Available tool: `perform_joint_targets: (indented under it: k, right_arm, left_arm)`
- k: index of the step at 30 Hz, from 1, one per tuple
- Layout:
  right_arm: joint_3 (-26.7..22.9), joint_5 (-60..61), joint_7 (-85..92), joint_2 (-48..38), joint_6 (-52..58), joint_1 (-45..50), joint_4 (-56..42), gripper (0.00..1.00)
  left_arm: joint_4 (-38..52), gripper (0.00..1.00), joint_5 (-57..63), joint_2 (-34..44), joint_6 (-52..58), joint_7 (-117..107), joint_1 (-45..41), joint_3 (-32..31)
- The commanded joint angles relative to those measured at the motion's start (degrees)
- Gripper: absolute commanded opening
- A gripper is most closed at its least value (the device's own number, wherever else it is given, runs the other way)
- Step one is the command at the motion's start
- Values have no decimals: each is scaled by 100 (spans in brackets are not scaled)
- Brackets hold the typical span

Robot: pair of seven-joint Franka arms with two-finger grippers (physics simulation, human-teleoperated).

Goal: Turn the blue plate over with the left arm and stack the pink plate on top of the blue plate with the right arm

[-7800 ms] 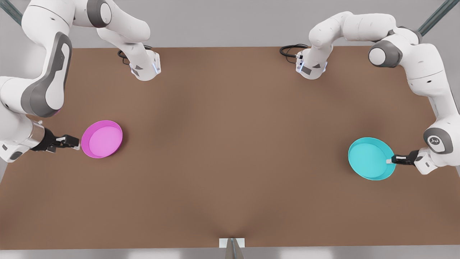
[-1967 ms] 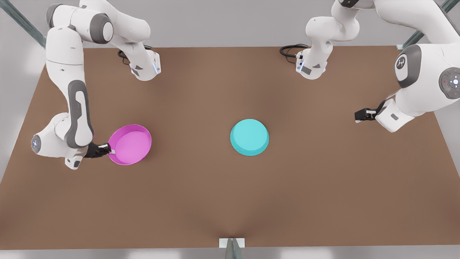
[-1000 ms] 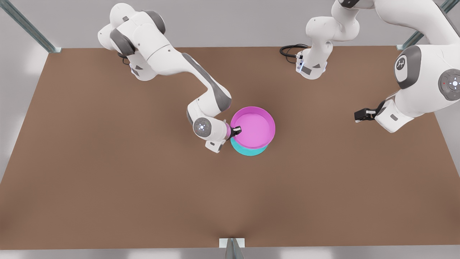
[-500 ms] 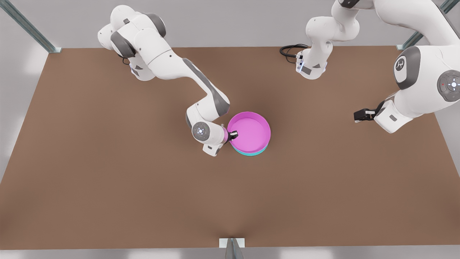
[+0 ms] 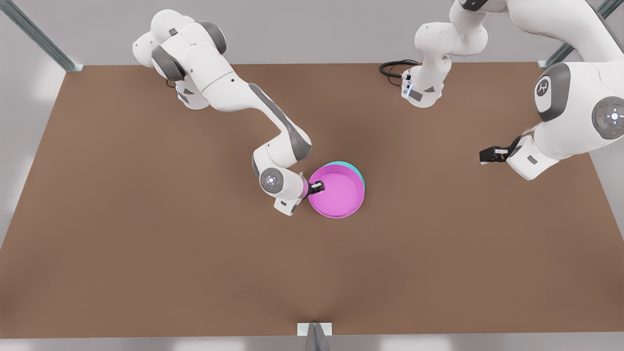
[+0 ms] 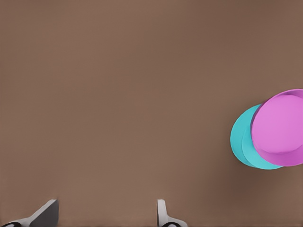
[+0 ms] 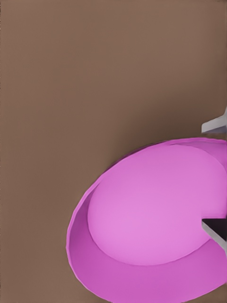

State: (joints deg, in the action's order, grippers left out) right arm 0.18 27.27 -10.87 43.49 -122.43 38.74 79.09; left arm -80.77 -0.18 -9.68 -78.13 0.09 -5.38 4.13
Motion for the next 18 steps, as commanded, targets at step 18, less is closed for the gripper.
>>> perform_joint_targets:
  k: [18]
  right_arm:
    - [-422, -3043, 1122, -3021, 3305, -3320, -34, 100]
  left_arm:
    - [-26, 100, 0, 106, 44, 26, 1, -17]
